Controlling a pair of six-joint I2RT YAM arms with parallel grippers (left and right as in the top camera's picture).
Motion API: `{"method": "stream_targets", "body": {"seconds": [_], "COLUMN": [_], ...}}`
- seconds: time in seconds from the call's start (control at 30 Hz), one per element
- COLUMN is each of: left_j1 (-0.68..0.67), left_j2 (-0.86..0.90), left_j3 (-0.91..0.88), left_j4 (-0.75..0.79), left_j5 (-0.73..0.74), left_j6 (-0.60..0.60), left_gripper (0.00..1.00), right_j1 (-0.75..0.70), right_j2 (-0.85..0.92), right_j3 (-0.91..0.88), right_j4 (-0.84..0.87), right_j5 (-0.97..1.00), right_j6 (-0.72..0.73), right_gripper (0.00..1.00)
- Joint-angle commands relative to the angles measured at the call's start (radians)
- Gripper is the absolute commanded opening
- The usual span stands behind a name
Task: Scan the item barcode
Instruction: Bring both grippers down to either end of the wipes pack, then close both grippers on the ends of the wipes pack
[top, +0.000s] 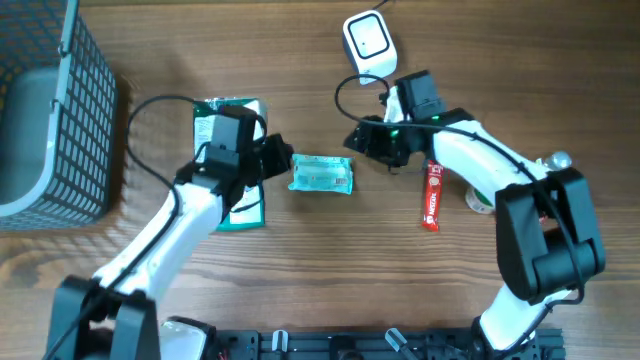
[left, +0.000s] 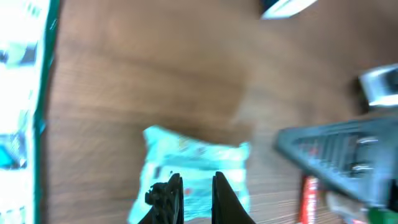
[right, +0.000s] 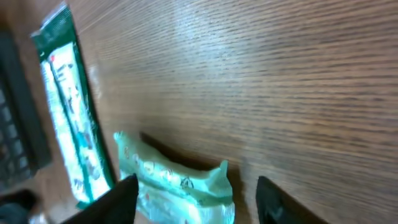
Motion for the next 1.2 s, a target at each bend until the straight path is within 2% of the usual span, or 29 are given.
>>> {"method": "stream_targets", "body": {"seconds": [0.0,0.03,0.07,0.3,0.43,0.8,1.03,1.17], "left_j1": [-0.023,-0.028,-0.029,-0.029,-0.028,-0.028,-0.028,-0.028], "left_j2": [0.013,0.036,0.068,0.246,0.289,0.323,0.323,0.323], "left_j3": [-0.003,-0.003,-0.003,-0.003,-0.003,-0.003,-0.003,-0.003], "left_j4": [0.030,0.041,0.059,0.182,0.212,0.216,0.212,0.200], "left_j5": [0.020,0.020,0.020,0.050,0.048,0.020,0.003,-0.033], "left_j6": [0.005,0.005,0.005,0.004,0.004,0.005,0.005,0.009], "left_gripper": [0.07,0.06,0.05,0.04,0.04,0.04,0.04,0.04], "right_j1": [0.013,0.014,0.015,0.065,0.109,0.118,0.118,0.118], "right_j2": [-0.029,-0.029,-0.028,-0.019,-0.017,-0.016,0.012,0.047], "right_j3": [0.008,0.000,-0.011,-0.055,-0.075,-0.109,-0.214,-0.227], "right_j4": [-0.054,-0.064,-0.061,0.006,0.016,-0.004,0.106,0.104], "right_j5": [-0.129,-0.138,-0.158,-0.233,-0.153,-0.066,0.042,0.082], "right_j6": [-0.061,-0.074,-0.077,-0.076,-0.072,-0.037,0.093,0.119], "right_gripper": [0.27,0.07,0.04,0.04,0.04,0.04,0.04,0.04]}}
